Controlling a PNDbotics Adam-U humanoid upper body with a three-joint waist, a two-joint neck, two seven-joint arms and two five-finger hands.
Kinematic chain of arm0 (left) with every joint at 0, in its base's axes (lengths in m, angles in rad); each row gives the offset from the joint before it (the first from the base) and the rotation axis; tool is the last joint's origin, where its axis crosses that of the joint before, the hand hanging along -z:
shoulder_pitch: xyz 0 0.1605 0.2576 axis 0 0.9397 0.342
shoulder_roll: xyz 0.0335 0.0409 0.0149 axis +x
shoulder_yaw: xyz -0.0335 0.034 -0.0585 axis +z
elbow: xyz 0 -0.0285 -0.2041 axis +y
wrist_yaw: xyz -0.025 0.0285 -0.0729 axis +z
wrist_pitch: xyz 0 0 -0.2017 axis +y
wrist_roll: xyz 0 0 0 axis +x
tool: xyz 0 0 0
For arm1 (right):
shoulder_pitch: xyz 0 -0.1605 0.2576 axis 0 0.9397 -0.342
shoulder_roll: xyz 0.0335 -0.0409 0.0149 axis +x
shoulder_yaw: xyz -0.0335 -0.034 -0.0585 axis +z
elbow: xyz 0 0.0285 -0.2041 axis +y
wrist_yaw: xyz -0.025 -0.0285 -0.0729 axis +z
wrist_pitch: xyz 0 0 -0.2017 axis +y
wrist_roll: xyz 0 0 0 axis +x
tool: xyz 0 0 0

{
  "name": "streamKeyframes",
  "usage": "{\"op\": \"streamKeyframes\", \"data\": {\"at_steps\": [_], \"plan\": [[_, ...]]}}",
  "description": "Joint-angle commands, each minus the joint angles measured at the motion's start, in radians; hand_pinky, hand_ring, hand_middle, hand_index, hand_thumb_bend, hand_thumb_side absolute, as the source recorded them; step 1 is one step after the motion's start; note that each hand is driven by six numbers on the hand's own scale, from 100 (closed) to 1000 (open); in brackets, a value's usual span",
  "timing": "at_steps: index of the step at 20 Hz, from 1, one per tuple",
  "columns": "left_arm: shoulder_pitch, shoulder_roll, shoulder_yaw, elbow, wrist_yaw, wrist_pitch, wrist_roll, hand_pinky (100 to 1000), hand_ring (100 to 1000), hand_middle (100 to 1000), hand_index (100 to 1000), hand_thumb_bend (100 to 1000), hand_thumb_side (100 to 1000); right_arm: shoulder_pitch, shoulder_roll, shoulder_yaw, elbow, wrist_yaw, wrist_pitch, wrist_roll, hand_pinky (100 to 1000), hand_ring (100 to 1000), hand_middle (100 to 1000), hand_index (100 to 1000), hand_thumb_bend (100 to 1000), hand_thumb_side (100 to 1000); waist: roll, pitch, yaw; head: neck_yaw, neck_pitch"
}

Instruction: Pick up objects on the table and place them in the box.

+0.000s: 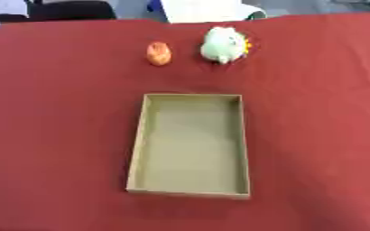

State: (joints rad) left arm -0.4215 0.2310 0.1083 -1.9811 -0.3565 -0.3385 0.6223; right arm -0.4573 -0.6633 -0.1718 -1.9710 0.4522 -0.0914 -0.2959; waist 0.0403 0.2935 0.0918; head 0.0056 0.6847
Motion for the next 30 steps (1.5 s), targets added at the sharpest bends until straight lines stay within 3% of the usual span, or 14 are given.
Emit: {"op": "streamKeyframes", "data": {"at_steps": [1,7,8,10,19,30], "plan": [[-0.005,0.029,0.003,-0.019,0.000,-0.001,-0.003,806,681,636,816,239,509,-0.017,-0.099,0.001,0.030,-0.008,0.026,-0.004,757,790,721,883,100,864,-0.003,-0.022,0.002,-0.001,0.003],[-0.002,0.032,0.003,-0.019,-0.001,-0.001,-0.004,806,680,635,816,236,511,-0.031,-0.186,0.010,0.100,-0.001,0.044,-0.009,764,798,727,886,100,870,-0.003,-0.022,0.004,-0.005,0.012],[-0.001,0.032,0.002,-0.019,-0.001,-0.001,-0.004,806,680,635,816,235,511,-0.036,-0.201,0.014,0.117,-0.002,0.049,-0.007,765,799,726,887,100,836,-0.004,-0.022,0.004,-0.006,0.013],[0.000,0.032,0.002,-0.019,-0.001,0.000,-0.005,806,679,635,816,235,511,-0.051,-0.235,0.024,0.159,-0.002,0.056,0.005,768,801,731,889,100,884,-0.004,-0.022,0.005,-0.008,0.014],[0.005,0.036,-0.003,-0.019,0.002,0.001,-0.011,806,679,636,816,234,511,-0.189,-0.376,0.105,0.445,0.009,0.035,0.084,785,815,744,899,100,920,-0.007,-0.031,0.011,-0.018,0.023],[0.009,0.045,-0.007,-0.019,0.008,0.003,-0.019,806,679,636,816,237,507,-0.373,-0.410,0.178,0.799,0.096,-0.023,0.185,802,834,761,910,100,971,-0.010,-0.045,0.018,-0.021,0.027]]}}
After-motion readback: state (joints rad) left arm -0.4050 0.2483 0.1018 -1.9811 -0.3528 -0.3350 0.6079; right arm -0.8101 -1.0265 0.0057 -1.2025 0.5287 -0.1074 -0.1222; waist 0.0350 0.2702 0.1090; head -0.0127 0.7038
